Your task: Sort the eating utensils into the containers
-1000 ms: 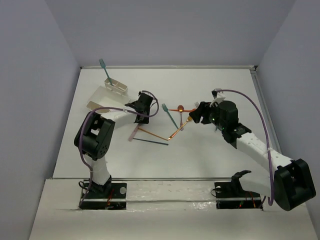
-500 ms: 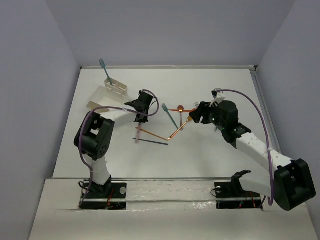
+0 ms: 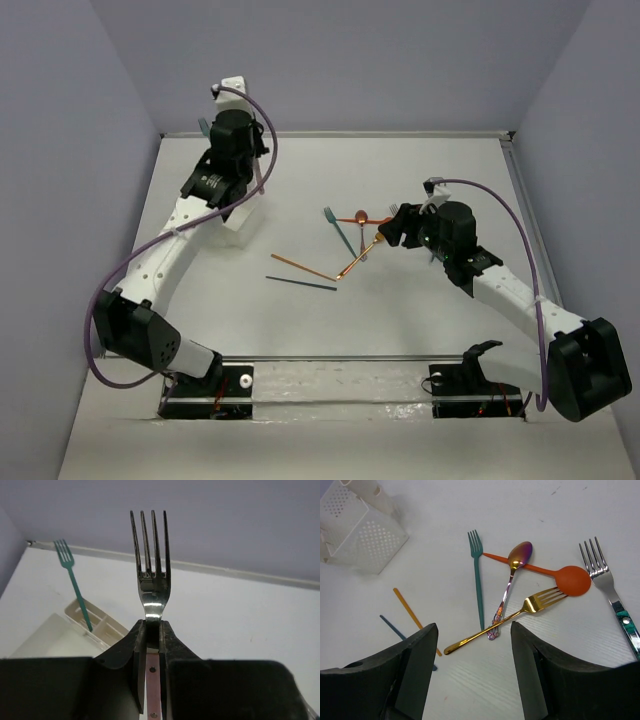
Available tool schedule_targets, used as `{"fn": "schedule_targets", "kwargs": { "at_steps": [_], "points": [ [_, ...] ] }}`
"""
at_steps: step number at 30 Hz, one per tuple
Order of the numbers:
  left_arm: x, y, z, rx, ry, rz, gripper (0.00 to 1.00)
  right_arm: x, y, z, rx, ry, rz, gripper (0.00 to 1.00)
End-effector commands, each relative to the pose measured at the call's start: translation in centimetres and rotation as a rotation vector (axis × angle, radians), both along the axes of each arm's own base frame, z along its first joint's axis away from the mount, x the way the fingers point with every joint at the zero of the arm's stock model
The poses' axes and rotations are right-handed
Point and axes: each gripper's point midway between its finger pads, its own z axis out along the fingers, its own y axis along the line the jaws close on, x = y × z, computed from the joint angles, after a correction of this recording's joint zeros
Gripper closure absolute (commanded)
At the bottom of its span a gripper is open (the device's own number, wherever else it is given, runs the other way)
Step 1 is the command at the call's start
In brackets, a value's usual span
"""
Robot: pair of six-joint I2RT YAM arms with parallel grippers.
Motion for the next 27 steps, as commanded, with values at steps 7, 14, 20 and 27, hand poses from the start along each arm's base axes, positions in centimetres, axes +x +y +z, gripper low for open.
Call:
{"fn": "schedule_targets", "kwargs": {
  "at_steps": [7,14,20,27],
  "points": [
    [6.6,12.3,5.6,0.01,-0.312,0.372,1.0,0.6,0.5,2.9,0.029,-0.077,0.009,0.34],
    [9.9,13.6,4.3,0.131,-0.369,0.412,1.0,0.6,0.9,2.6,0.036,-0.07,0.029,0.34],
    [11.4,15.1,3.4,0.198,-0.41,0.469,1.0,0.3,1.1,3.2,0.049,-0.086,0.043,0.34],
    [12.9,15.8,2.2,0.238,-0.431,0.498,1.0,0.1,1.1,3.5,0.05,-0.1,0.051,0.34]
  ]
}}
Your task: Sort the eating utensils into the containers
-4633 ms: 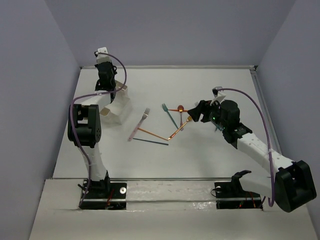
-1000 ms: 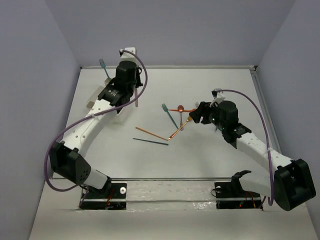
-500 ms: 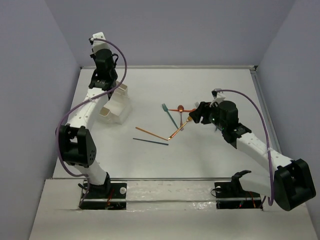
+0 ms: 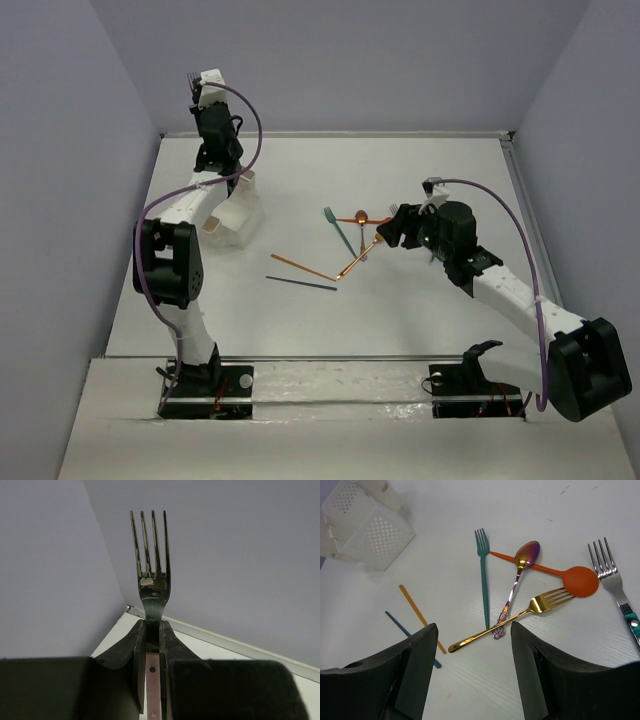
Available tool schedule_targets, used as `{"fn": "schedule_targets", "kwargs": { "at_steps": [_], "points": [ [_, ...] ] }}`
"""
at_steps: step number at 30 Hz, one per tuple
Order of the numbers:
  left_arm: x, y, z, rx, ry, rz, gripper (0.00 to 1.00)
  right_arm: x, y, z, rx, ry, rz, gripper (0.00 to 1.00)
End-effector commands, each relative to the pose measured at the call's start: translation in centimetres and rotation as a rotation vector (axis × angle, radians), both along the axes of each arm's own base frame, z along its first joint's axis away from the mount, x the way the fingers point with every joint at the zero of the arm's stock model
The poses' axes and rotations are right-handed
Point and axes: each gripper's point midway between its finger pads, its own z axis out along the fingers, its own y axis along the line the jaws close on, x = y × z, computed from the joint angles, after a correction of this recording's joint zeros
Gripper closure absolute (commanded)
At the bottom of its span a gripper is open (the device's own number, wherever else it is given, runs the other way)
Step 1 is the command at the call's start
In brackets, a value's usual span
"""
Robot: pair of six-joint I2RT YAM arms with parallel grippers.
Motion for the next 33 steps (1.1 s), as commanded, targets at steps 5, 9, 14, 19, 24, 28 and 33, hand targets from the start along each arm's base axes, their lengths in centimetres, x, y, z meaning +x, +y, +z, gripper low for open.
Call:
{"fn": "schedule_targets", "kwargs": {
  "at_steps": [5,9,14,19,24,28,33],
  "points": [
    [1.0,1.1,3.5,0.009,-0.162,0.026,1.0,0.3,0.8,3.5,0.046,-0.108,0.032,0.34],
    [1.9,0.7,2.9,0.0,-0.168,0.015,1.0,0.2,0.9,3.6,0.048,-0.113,0.04,0.34],
    [2.6,0.5,1.8,0.0,-0.16,0.006,1.0,0.0,0.8,4.0,0.053,-0.124,0.04,0.34],
    [2.8,0.4,0.3,0.001,-0.145,0.002,1.0,-0.2,1.0,4.4,0.062,-0.135,0.051,0.34],
    [2.9,0.4,-1.4,-0.006,-0.123,0.001,1.0,-0.3,1.0,4.6,0.069,-0.141,0.056,0.34],
    [2.4,0.7,-2.8,-0.018,-0.114,0.017,0.99,-0.5,1.0,4.7,0.071,-0.145,0.058,0.34],
    [1.3,0.9,-3.8,-0.047,-0.111,0.025,0.86,-0.5,1.0,4.9,0.074,-0.151,0.058,0.34]
  ]
}}
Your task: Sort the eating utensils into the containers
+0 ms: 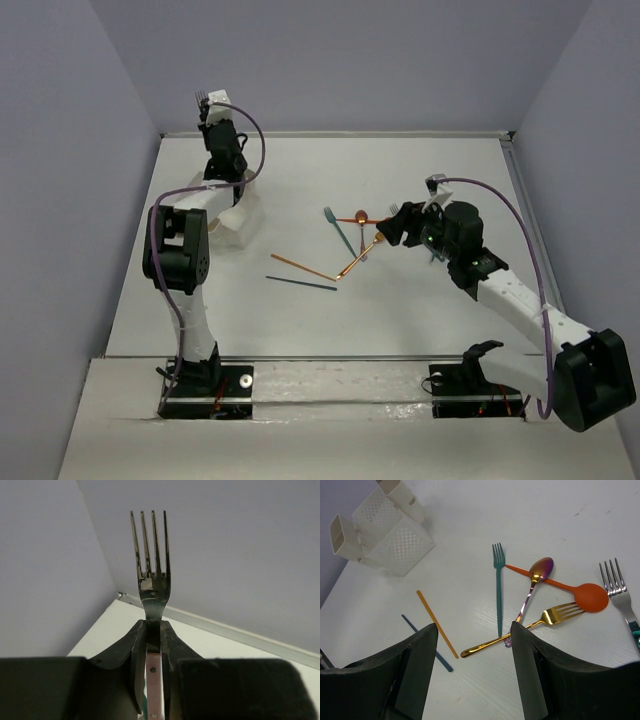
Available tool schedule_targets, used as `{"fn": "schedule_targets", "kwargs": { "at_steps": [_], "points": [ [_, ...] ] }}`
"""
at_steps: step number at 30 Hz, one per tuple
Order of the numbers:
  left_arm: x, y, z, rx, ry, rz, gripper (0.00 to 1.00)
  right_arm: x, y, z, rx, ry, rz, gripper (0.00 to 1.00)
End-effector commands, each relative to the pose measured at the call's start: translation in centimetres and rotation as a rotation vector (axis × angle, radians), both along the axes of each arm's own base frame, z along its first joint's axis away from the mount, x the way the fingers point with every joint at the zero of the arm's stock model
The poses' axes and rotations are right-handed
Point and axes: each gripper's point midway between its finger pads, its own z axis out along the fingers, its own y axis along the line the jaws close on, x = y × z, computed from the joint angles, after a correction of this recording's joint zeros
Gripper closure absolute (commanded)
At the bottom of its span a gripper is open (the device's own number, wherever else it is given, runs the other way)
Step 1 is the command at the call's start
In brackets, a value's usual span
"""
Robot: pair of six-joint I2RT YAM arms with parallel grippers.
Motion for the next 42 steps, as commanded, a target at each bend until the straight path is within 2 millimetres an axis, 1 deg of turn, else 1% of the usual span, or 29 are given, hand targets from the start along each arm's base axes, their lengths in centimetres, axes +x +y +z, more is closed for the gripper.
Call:
{"fn": "schedule_targets", "kwargs": {
  "at_steps": [1,2,4,5,7,8,11,12,14,16,18,19,20,22,23,24,25,26,28,30,31,34,35,36,38,39,40,41,42],
  "points": [
    [-1.3,0.6,1.6,-0.06,-0.095,0.021,0.83,0.0,0.5,2.4,0.034,-0.082,0.019,0.34],
    [-1.6,0.7,1.7,-0.063,-0.097,0.027,0.76,0.0,0.5,2.6,0.037,-0.085,0.02,0.34],
    [-2.1,0.8,1.1,-0.07,-0.09,0.027,0.7,0.0,0.5,2.6,0.037,-0.089,0.02,0.34],
    [-2.2,0.8,1.2,-0.072,-0.092,0.027,0.6,0.0,0.4,2.8,0.039,-0.091,0.015,0.34],
    [-2.8,0.9,1.4,-0.076,-0.091,0.028,0.51,0.0,0.4,2.7,0.04,-0.09,0.014,0.34],
    [-3.1,1.0,1.7,-0.08,-0.098,0.029,0.42,0.0,0.4,2.7,0.04,-0.088,0.017,0.34],
    [-3.8,0.5,3.1,-0.082,-0.106,0.018,0.29,0.0,0.4,2.7,0.04,-0.086,0.016,0.34],
    [-4.2,0.0,4.4,-0.089,-0.127,0.003,0.26,0.0,0.4,2.6,0.04,-0.085,0.015,0.34],
    [-4.3,-0.5,5.8,-0.091,-0.132,-0.029,0.21,0.2,0.4,2.4,0.037,-0.077,0.009,0.34],
    [-4.6,-1.4,8.7,-0.106,-0.171,-0.073,0.19,0.4,0.4,2.0,0.031,-0.069,0.006,0.34],
    [-4.6,-2.8,9.8,-0.109,-0.15,-0.132,0.17,0.6,0.5,1.2,0.02,-0.043,0.004,0.34],
    [-4.9,-3.4,12.1,-0.13,-0.184,-0.157,0.17,0.7,0.5,1.1,0.014,-0.034,0.003,0.34],
    [-4.9,-3.7,12.0,-0.134,-0.153,-0.169,0.17,0.9,0.5,0.5,0.006,-0.018,-0.003,0.34],
    [-5.3,-5.2,14.7,-0.15,-0.178,-0.24,0.17,1.2,0.4,0.3,-0.005,-0.007,-0.01,0.35],
    [-5.5,-5.9,14.7,-0.179,-0.148,-0.277,0.19,1.3,0.4,-0.1,-0.01,0.007,-0.013,0.35],
    [-5.7,-6.8,15.9,-0.196,-0.157,-0.31,0.2,1.5,0.5,-0.1,-0.01,0.01,-0.015,0.35],
    [-5.8,-7.4,15.3,-0.236,-0.126,-0.337,0.21,1.5,0.4,-0.4,-0.022,0.028,-0.018,0.36],
    [-6.3,-8.7,15.9,-0.263,-0.129,-0.399,0.25,1.7,0.4,-1.0,-0.031,0.045,-0.024,0.36],
    [-6.9,-10.2,15.1,-0.323,-0.106,-0.447,0.26,1.8,0.3,-1.4,-0.046,0.065,-0.03,0.36],
    [-8.0,-12.9,14.3,-0.409,-0.076,-0.525,0.3,2.0,0.3,-1.9,-0.053,0.079,-0.035,0.36],
    [-8.4,-14.0,12.7,-0.429,-0.033,-0.553,0.31,2.1,0.3,-2.0,-0.052,0.083,-0.036,0.36],
    [-9.9,-18.2,10.7,-0.476,0.042,-0.631,0.32,2.1,0.5,-2.2,-0.055,0.097,-0.027,0.36],
    [-10.5,-19.3,9.3,-0.487,0.096,-0.656,0.32,2.0,0.8,-2.6,-0.06,0.108,-0.017,0.36],
    [-11.6,-20.8,9.3,-0.526,0.108,-0.697,0.32,2.1,0.8,-2.8,-0.066,0.114,-0.02,0.36],
    [-13.7,-22.5,8.3,-0.565,0.146,-0.777,0.33,2.4,0.8,-3.3,-0.08,0.126,-0.025,0.37],
    [-14.4,-22.6,8.0,-0.58,0.157,-0.794,0.34,2.3,1.1,-3.5,-0.088,0.133,-0.014,0.38],
    [-15.5,-23.2,6.3,-0.599,0.196,-0.809,0.34,2.3,1.1,-4.1,-0.103,0.148,-0.011,0.41],
    [-16.4,-23.5,6.1,-0.603,0.205,-0.832,0.34,2.4,1.2,-4.4,-0.109,0.155,-0.009,0.42],
    [-17.7,-22.9,5.3,-0.606,0.217,-0.828,0.34,2.3,1.6,-4.5,-0.116,0.158,0.005,0.42]
  ]
}}
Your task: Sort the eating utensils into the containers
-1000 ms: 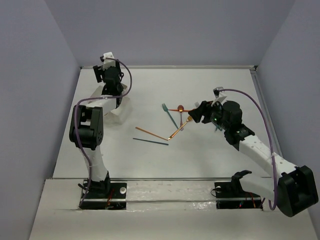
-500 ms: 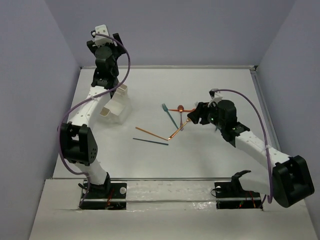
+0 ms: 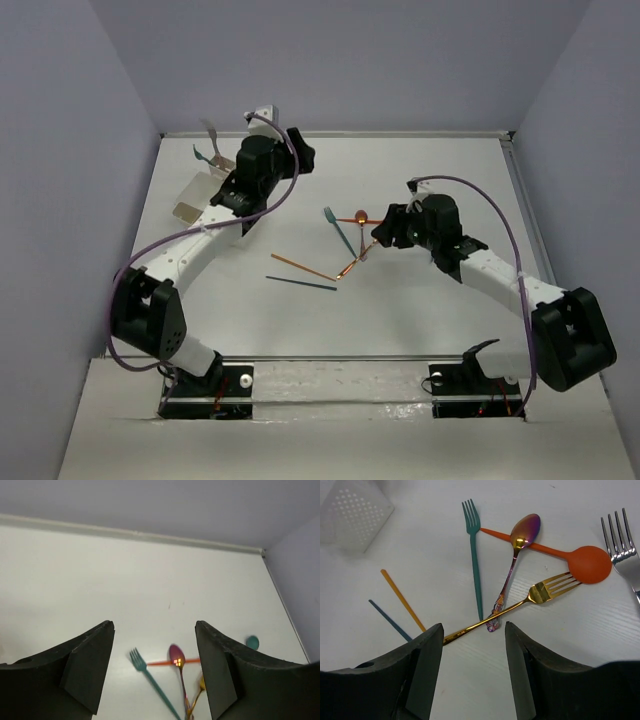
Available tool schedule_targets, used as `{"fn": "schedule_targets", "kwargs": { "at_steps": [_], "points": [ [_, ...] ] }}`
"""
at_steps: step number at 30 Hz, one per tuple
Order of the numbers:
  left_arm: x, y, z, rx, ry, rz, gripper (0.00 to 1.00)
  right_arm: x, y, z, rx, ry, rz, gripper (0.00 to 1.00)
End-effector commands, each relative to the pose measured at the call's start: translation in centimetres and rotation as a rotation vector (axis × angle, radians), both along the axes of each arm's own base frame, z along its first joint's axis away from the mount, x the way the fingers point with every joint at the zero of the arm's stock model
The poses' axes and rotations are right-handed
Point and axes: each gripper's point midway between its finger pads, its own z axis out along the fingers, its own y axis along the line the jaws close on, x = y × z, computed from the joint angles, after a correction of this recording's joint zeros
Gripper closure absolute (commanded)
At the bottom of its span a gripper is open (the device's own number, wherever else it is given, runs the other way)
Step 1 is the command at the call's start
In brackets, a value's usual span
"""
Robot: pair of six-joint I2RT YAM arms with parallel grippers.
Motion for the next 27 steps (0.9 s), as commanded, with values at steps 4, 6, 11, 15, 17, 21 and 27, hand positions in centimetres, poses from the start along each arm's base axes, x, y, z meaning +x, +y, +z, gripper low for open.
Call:
{"fn": "schedule_targets", "kwargs": {
  "at_steps": [4,6,11,15,17,21,27],
  "points": [
    [-7.9,0.8,-0.2,-0.085,0.042,-0.116,0.32,0.8,2.6,-0.6,-0.08,0.001,0.072,0.43],
    [-9.0,1.4,-1.0,-0.041,0.067,-0.122,0.3,1.1,2.8,-1.7,-0.11,0.022,0.071,0.43],
    [-11.1,2.4,-3.4,0.033,0.128,-0.14,0.3,0.7,4.5,-3.8,-0.161,0.056,0.121,0.43],
    [-11.0,4.2,-4.1,0.057,0.124,-0.089,0.33,1.1,5.4,-4.4,-0.181,0.059,0.133,0.42],
    [-10.9,3.6,-3.6,0.018,0.124,-0.128,0.35,1.7,5.5,-5.3,-0.211,0.081,0.133,0.42],
    [-10.6,2.7,-4.9,-0.052,0.174,-0.186,0.41,2.5,6.6,-6.0,-0.258,0.107,0.152,0.43],
    [-10.6,2.0,-6.5,-0.078,0.233,-0.224,0.44,2.8,7.1,-8.5,-0.363,0.151,0.156,0.48]
  ]
}}
